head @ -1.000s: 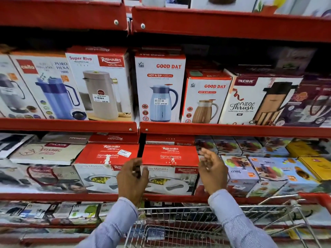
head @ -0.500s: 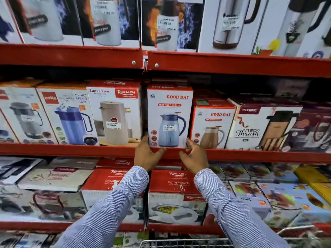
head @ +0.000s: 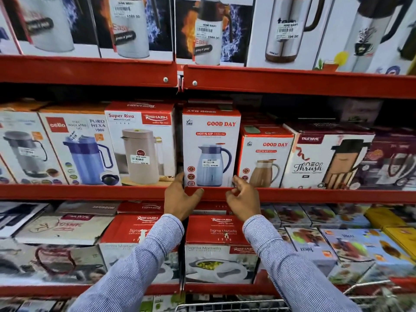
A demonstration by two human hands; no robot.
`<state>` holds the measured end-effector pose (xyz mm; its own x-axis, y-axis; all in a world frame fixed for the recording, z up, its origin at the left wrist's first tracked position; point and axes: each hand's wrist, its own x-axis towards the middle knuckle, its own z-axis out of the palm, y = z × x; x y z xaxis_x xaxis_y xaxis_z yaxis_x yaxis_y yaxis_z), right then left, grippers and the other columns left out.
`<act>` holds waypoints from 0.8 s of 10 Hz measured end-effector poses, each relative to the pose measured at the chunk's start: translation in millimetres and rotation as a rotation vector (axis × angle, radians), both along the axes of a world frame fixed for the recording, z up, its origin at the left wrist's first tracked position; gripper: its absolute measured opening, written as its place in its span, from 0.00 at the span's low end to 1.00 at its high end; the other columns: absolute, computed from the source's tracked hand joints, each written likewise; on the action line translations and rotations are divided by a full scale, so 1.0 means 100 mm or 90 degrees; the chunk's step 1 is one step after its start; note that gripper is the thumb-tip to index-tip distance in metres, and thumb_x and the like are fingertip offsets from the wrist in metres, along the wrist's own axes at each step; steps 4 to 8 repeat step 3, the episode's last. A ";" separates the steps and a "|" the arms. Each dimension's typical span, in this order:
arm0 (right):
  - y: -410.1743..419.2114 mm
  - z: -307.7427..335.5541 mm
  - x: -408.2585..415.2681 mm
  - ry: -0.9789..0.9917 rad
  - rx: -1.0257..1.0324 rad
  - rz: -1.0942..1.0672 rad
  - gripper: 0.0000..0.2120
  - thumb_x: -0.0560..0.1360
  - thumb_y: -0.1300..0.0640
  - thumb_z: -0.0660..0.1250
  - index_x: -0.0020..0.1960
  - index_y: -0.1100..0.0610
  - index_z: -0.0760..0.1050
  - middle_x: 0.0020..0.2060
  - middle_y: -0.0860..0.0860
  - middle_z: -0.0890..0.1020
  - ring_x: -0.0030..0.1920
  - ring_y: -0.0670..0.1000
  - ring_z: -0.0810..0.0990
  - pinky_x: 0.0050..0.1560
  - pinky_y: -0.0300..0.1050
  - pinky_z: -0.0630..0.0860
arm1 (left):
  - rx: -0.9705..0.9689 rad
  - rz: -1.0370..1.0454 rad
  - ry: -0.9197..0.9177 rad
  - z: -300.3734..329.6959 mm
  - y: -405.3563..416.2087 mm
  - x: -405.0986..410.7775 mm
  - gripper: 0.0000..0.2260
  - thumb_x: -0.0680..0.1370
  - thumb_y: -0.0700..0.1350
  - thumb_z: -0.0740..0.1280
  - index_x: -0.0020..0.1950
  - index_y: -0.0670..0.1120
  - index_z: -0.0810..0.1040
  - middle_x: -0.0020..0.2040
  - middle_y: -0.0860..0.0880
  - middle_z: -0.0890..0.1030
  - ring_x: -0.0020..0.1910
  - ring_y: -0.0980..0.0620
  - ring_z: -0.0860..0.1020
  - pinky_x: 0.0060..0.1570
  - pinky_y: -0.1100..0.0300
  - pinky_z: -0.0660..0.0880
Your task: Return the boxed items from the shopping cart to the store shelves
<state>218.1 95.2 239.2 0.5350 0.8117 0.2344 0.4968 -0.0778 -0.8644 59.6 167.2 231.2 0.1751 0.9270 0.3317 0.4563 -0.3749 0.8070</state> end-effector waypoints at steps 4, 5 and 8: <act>-0.02 -0.04 0.08 0.039 0.005 0.022 0.29 0.72 0.61 0.67 0.72 0.58 0.66 0.63 0.55 0.79 0.55 0.46 0.77 0.57 0.37 0.71 | 0.006 -0.002 0.026 -0.03 0.03 0.01 0.29 0.68 0.53 0.74 0.67 0.46 0.73 0.56 0.49 0.84 0.53 0.49 0.82 0.58 0.55 0.79; -0.02 -0.04 0.08 0.039 0.005 0.022 0.29 0.72 0.61 0.67 0.72 0.58 0.66 0.63 0.55 0.79 0.55 0.46 0.77 0.57 0.37 0.71 | 0.006 -0.002 0.026 -0.03 0.03 0.01 0.29 0.68 0.53 0.74 0.67 0.46 0.73 0.56 0.49 0.84 0.53 0.49 0.82 0.58 0.55 0.79; -0.02 -0.04 0.08 0.039 0.005 0.022 0.29 0.72 0.61 0.67 0.72 0.58 0.66 0.63 0.55 0.79 0.55 0.46 0.77 0.57 0.37 0.71 | 0.006 -0.002 0.026 -0.03 0.03 0.01 0.29 0.68 0.53 0.74 0.67 0.46 0.73 0.56 0.49 0.84 0.53 0.49 0.82 0.58 0.55 0.79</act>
